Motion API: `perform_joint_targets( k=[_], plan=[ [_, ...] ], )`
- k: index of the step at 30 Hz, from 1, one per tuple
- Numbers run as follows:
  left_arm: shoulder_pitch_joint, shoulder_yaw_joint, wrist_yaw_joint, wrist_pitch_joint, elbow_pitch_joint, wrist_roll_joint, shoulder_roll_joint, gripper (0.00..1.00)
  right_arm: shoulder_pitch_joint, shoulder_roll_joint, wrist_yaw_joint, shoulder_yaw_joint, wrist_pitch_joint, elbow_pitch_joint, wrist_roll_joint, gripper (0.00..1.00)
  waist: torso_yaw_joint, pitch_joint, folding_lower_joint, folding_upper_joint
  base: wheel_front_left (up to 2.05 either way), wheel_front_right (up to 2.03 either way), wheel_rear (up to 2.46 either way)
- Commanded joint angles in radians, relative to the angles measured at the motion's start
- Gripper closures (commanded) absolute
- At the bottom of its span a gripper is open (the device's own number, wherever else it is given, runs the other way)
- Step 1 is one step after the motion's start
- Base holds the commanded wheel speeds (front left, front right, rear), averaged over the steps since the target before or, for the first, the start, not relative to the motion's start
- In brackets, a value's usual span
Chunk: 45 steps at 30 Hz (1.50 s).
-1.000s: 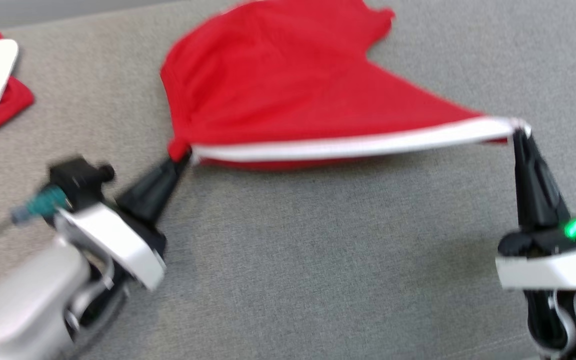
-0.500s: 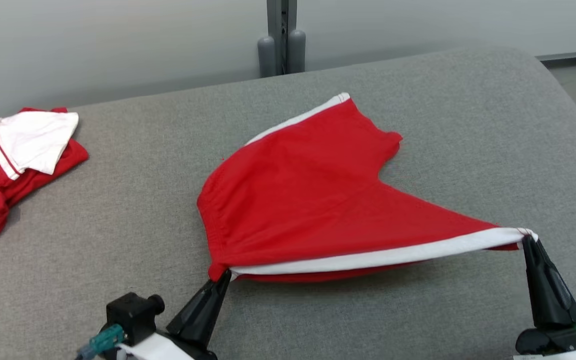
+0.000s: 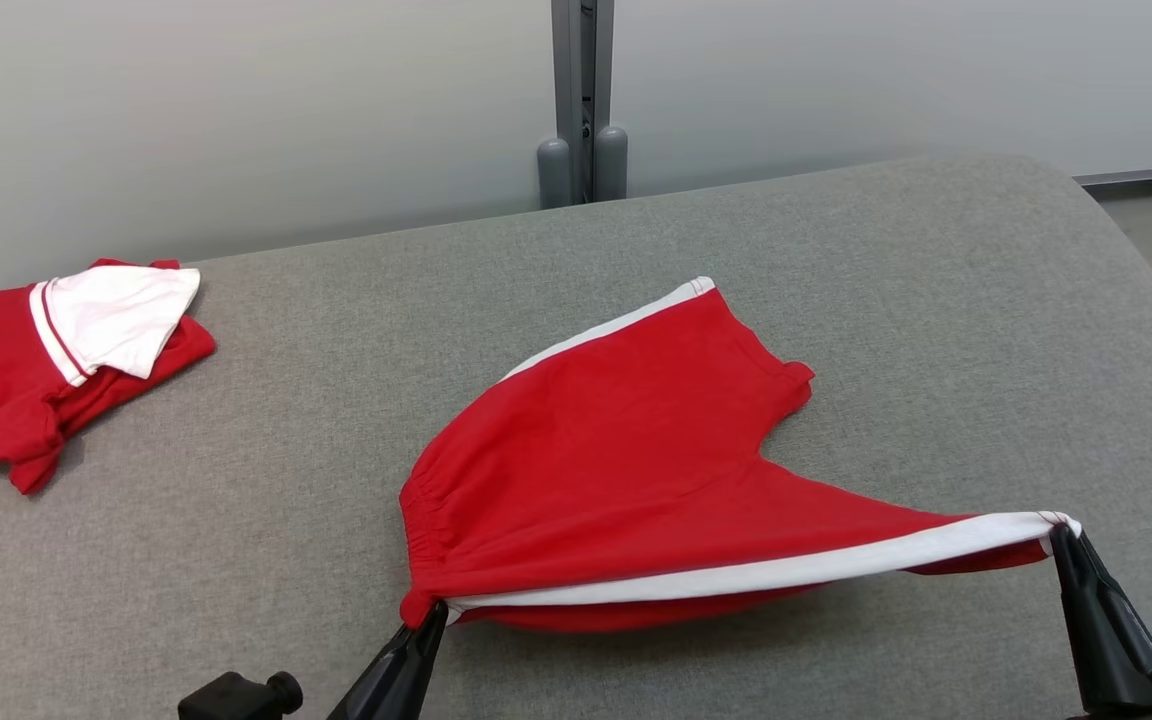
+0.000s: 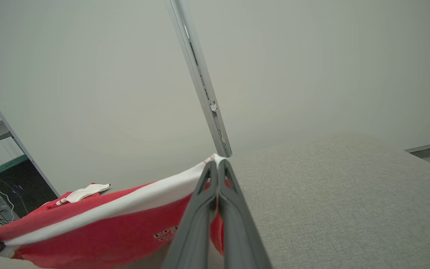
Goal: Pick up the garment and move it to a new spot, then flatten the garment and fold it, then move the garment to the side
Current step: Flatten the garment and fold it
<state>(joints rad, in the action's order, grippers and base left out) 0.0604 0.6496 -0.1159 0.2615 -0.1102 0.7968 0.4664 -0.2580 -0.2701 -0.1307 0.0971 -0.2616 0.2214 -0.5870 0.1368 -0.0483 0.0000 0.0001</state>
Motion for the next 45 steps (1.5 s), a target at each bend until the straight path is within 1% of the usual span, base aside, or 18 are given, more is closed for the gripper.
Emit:
perform_joint_targets(
  k=[1, 7, 12, 16, 17, 20, 21, 22, 26, 30, 35, 39, 45],
  plan=[
    [0.010, -0.008, 0.002, 0.005, -0.006, 0.006, -0.002, 1.00, -0.004, -0.007, 0.000, -0.011, -0.005, -0.005, 0.007, 1.00, -0.002, -0.004, 0.0000, -0.0001, 0.00, 0.00, 0.00],
    [-0.017, 0.003, 0.021, -0.011, 0.020, 0.036, -0.034, 1.00, 0.046, -0.003, 0.000, -0.031, -0.005, -0.069, -0.004, 1.00, -0.018, -0.036, 0.0000, -0.0001, 0.00, 0.00, 0.00],
    [-0.073, 0.011, 0.042, -0.032, 0.063, 0.058, -0.073, 1.00, 0.132, -0.019, 0.000, -0.027, -0.005, -0.131, -0.002, 1.00, -0.039, -0.068, 0.0000, -0.0001, 0.00, 0.00, 0.00],
    [-0.151, 0.018, 0.053, -0.060, 0.108, 0.064, -0.108, 1.00, 0.223, -0.049, 0.000, 0.000, 0.001, -0.204, -0.015, 1.00, -0.072, -0.094, 0.0000, -0.0001, 0.00, 0.00, 0.00],
    [-0.151, 0.018, 0.053, -0.060, 0.108, 0.064, -0.108, 1.00, 0.223, -0.049, 0.000, 0.000, 0.001, -0.204, -0.015, 1.00, -0.072, -0.094, 0.0000, -0.0001, 0.00, 0.00, 0.00],
    [-0.222, 0.020, 0.062, -0.083, 0.153, 0.061, -0.135, 1.00, 0.310, -0.080, 0.000, 0.029, 0.008, -0.256, -0.026, 1.00, -0.099, -0.116, 0.0000, -0.0001, 0.00, 0.00, 0.00],
    [-0.248, 0.021, 0.064, -0.090, 0.169, 0.057, -0.143, 1.00, 0.340, -0.091, 0.000, 0.040, 0.016, -0.272, -0.034, 1.00, -0.107, -0.125, 0.0000, -0.0001, 0.00, 0.00, 0.00],
    [-0.297, 0.022, 0.070, -0.111, 0.203, 0.068, -0.167, 1.00, 0.407, -0.118, 0.000, 0.068, 0.031, -0.308, -0.040, 1.00, -0.122, -0.144, 0.0000, -0.0001, 0.00, 0.00, 0.00],
    [-0.390, 0.013, 0.060, -0.148, 0.283, 0.073, -0.195, 1.00, 0.554, -0.167, 0.000, 0.142, 0.072, -0.393, -0.056, 1.00, -0.143, -0.187, 0.0000, -0.0001, 0.00, 0.00, 0.00],
    [-0.457, 0.005, 0.062, -0.173, 0.342, 0.084, -0.220, 1.00, 0.704, -0.196, 0.000, 0.228, 0.101, -0.487, -0.076, 1.00, -0.161, -0.231, 0.0000, -0.0001, 0.00, 0.00, 0.00],
    [-0.514, 0.007, 0.070, -0.191, 0.390, 0.092, -0.248, 1.00, 0.860, -0.214, 0.000, 0.322, 0.115, -0.626, -0.114, 1.00, -0.190, -0.270, 0.0000, -0.0001, 0.00, 0.00, 0.00],
    [-0.540, 0.003, 0.064, -0.194, 0.420, 0.103, -0.273, 1.00, 0.964, -0.216, 0.000, 0.386, 0.099, -0.735, -0.142, 1.00, -0.210, -0.288, 0.0000, -0.0001, 0.00, 0.00, 0.00],
    [-0.572, -0.005, 0.058, -0.205, 0.446, 0.119, -0.300, 1.00, 1.086, -0.212, 0.000, 0.496, 0.107, -0.868, -0.185, 1.00, -0.235, -0.308, 0.0000, -0.0001, 0.00, 0.00, 0.00]
  ],
)
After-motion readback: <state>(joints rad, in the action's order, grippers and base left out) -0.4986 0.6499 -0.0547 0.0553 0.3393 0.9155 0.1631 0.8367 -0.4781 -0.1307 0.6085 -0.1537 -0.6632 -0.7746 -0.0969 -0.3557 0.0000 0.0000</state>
